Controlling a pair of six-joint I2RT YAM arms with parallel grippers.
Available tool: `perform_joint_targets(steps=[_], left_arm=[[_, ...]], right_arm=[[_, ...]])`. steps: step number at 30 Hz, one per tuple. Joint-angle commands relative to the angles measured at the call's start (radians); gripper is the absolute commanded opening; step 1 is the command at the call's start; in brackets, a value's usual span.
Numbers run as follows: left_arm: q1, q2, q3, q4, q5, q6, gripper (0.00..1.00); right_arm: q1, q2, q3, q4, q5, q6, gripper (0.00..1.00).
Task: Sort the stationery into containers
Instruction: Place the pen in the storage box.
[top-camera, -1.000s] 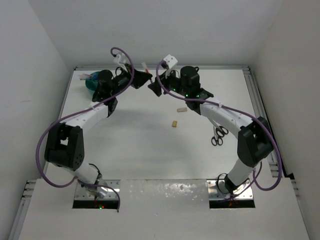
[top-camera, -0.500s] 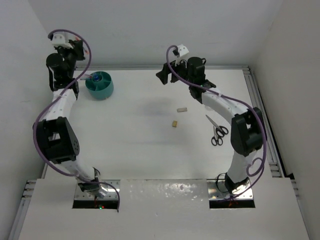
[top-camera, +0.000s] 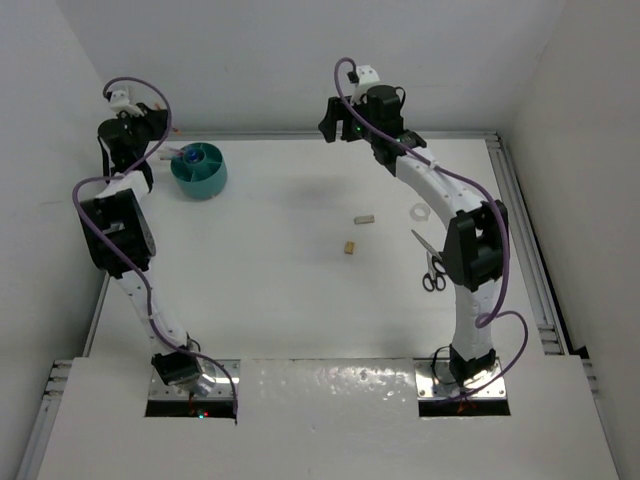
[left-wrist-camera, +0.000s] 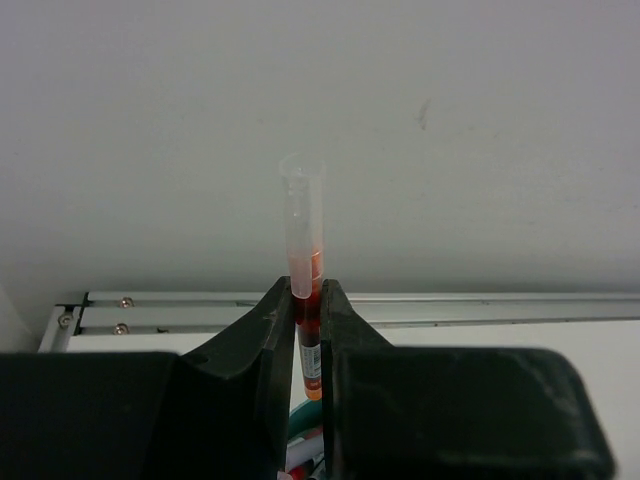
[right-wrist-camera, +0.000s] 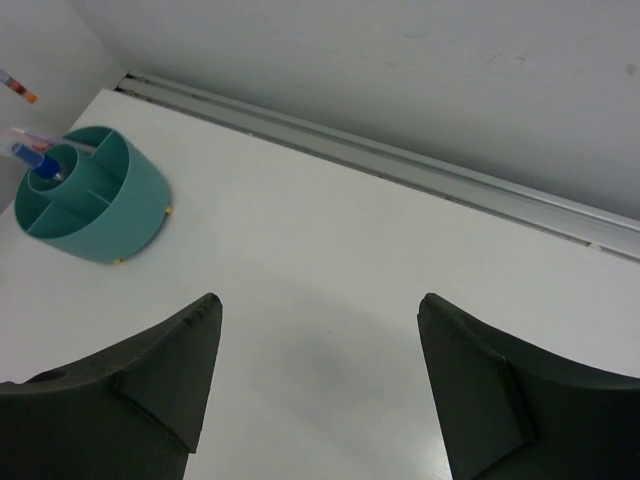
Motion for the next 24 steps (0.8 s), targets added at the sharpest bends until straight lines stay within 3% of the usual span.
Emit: perform_joint_targets(steps=[1,14,24], left_arm=[[0.020,0.014,0.095,0.040,0.098,-0.037,0.00],[0.002,0.152,0.139,-0.003,0.188,0.049,0.00],[-0.012,0.143,0.086,-0.018,0.259,0.239,0.00]], right_arm=[[-0.005,0.012,0.037,-0.036,0.049,0.039,0.78],[0.002,-0.097,-0.084,-0.047,0.095,0.061,0.78],[0.001,-0.175,-0.166,-0.046,0.109,0.042,0.78]])
